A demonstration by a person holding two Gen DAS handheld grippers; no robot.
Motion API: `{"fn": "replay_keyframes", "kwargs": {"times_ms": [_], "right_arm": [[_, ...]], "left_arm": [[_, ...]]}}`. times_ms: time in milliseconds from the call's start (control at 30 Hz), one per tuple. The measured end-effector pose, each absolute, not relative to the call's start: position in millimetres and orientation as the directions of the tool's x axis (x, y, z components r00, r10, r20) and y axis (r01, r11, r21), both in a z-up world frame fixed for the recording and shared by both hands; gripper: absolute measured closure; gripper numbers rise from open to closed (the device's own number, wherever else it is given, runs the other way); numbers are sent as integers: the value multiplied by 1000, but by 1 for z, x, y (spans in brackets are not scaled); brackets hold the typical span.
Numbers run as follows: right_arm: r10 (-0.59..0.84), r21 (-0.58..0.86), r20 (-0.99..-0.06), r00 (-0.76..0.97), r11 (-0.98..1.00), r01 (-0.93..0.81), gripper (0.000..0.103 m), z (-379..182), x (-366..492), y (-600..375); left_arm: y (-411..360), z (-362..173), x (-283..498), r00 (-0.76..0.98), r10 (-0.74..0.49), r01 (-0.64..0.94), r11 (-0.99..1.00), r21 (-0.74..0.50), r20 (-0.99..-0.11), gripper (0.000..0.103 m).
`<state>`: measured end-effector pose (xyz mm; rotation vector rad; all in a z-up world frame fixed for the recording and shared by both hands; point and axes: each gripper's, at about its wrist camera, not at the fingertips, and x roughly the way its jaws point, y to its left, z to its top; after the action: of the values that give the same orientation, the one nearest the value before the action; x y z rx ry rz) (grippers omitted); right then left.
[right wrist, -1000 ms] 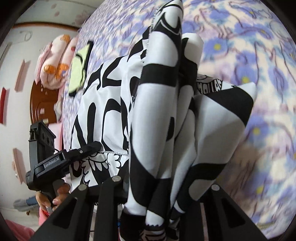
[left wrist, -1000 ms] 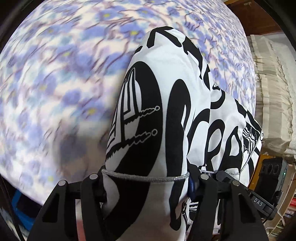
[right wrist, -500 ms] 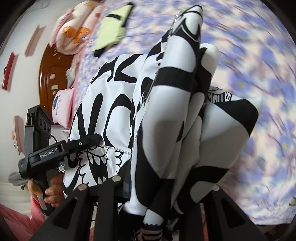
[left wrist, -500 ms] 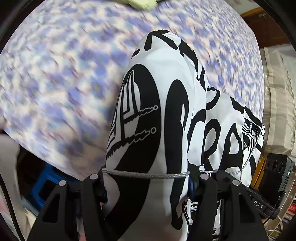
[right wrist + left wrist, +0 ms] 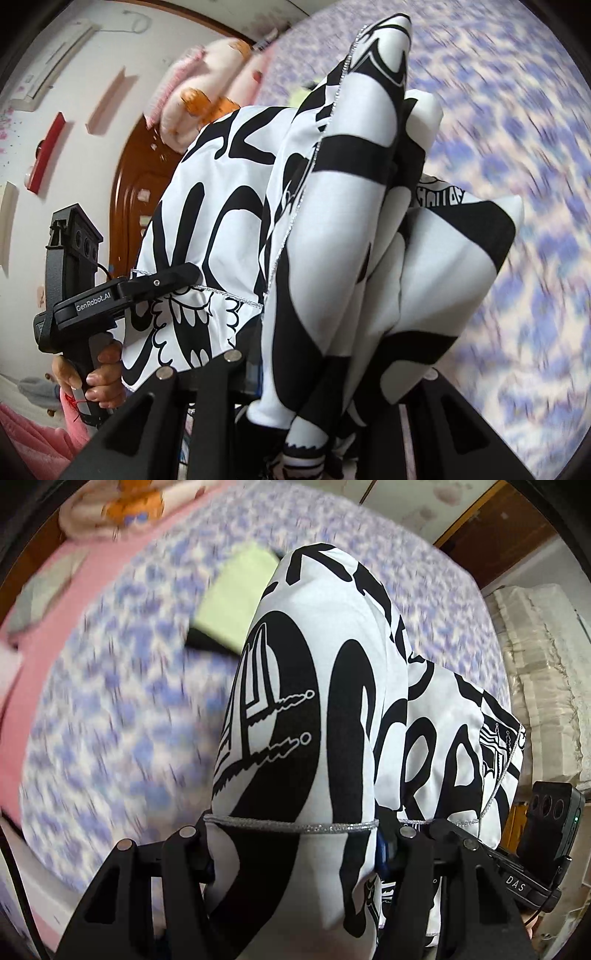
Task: Fold large clothes
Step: 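Carry the lifted jacket bundle with both grippers toward the pillows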
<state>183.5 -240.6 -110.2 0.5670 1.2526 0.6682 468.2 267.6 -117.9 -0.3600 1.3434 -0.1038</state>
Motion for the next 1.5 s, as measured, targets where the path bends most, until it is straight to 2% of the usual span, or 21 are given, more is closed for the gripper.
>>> {"fn": "replay_keyframes", "kwargs": {"times_ms": [167, 300, 500, 633, 867, 1067, 1200, 1300, 1400, 1500], "right_arm": [[727, 699, -636, 259, 684, -207, 79, -95, 231, -232], [714, 666, -622, 323, 699, -261, 79, -103, 280, -231], [735, 674, -562, 378, 672, -305, 79, -150, 362, -218], [744, 675, -558, 367, 664, -321, 79, -183, 398, -212], [716, 640, -613, 334, 698, -321, 79, -234, 447, -212], [729, 697, -631, 265, 682, -219, 79, -288, 461, -229], [768, 752, -591, 247, 635, -175, 77, -315, 457, -243], [784, 760, -573, 237, 617, -205, 74, -328, 455, -245], [784, 766, -573, 239, 616, -185, 69, -329, 454, -248], [754, 734, -610, 244, 654, -183, 66, -320, 449, -251]], "left_arm": [[301, -100, 535, 348, -266, -84, 946, -313, -899, 45], [322, -109, 588, 428, -256, -74, 946, -316, -867, 44], [354, -153, 662, 535, -249, -50, 945, -324, -808, 44], [366, -191, 693, 554, -263, -40, 939, -341, -790, 44], [386, -278, 750, 517, -367, -59, 886, -460, -773, 44], [379, -338, 782, 424, -382, -62, 892, -447, -821, 42], [381, -361, 779, 445, -418, 44, 894, -446, -792, 35], [385, -371, 779, 437, -456, 83, 878, -471, -775, 34], [386, -371, 782, 428, -469, 82, 872, -483, -773, 33], [385, -362, 781, 410, -458, 79, 879, -469, -789, 33]]}}
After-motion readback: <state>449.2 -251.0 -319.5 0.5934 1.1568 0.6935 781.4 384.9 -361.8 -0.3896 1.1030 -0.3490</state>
